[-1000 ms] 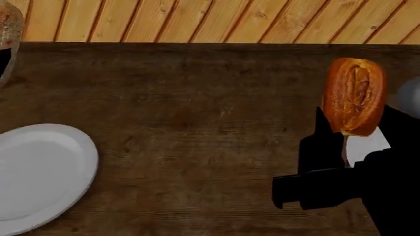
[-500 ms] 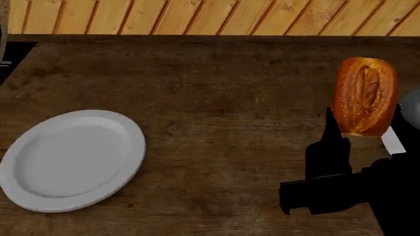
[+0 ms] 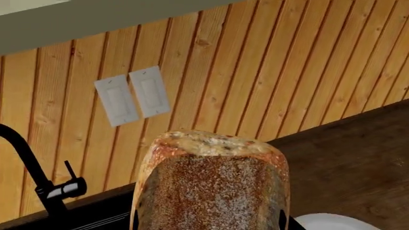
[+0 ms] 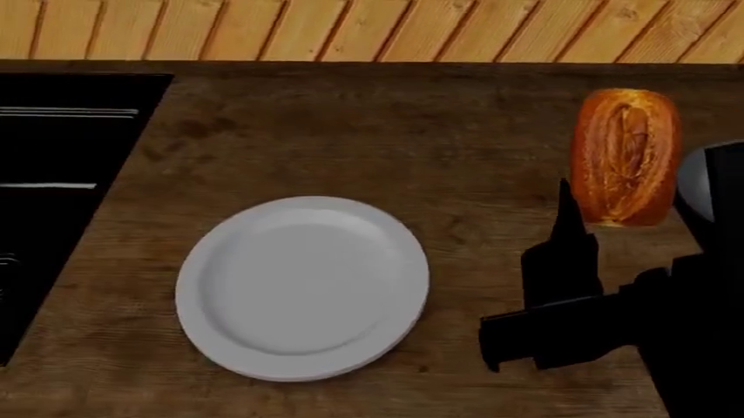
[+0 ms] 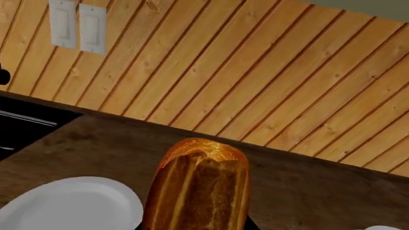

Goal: Place all breads on the cutting board.

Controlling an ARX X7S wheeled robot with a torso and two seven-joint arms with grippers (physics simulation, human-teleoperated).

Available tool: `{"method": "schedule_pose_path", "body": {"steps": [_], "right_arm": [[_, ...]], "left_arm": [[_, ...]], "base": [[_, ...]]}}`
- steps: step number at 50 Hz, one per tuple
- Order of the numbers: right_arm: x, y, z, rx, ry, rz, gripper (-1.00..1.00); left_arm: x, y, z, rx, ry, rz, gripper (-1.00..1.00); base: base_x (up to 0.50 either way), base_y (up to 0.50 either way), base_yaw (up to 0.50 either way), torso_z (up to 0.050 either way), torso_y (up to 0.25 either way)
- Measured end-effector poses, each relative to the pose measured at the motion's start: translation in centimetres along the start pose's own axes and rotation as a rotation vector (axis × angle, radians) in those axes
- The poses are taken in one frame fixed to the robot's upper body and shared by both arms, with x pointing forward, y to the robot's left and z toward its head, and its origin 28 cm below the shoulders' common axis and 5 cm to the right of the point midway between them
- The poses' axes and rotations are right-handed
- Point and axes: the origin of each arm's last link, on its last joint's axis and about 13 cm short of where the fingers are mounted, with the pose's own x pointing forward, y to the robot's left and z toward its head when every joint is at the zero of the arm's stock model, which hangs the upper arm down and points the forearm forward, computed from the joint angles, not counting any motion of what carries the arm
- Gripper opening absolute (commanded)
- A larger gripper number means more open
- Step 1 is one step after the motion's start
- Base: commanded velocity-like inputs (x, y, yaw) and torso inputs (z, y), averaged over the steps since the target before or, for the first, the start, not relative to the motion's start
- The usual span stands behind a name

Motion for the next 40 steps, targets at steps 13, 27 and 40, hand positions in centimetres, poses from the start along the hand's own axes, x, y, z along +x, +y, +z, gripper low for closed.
{"method": "schedule_pose_path", "body": {"steps": [13, 27, 40], "right_arm": [[0.3, 0.2, -0.3, -0.015, 0.002, 0.015, -1.0], [0.5, 0.2, -0.2, -0.034, -0.005, 0.025, -1.0], [0.4, 0.0, 0.4, -0.037, -0.024, 0.02, -1.0]], "left_arm": [[-0.5, -0.2, 0.0, 0.012, -0.019, 0.019, -1.0], [-1.1, -0.5, 0.4, 0.021, -0.043, 0.05, -1.0], [-1.4, -0.5, 0.4, 0.014, -0.055, 0.06, -1.0]], "base": [[0.0, 0.5, 0.0, 0.001, 0.001], [0.0, 0.5, 0.0, 0.0, 0.001], [0.0, 0.5, 0.0, 0.001, 0.001]]}}
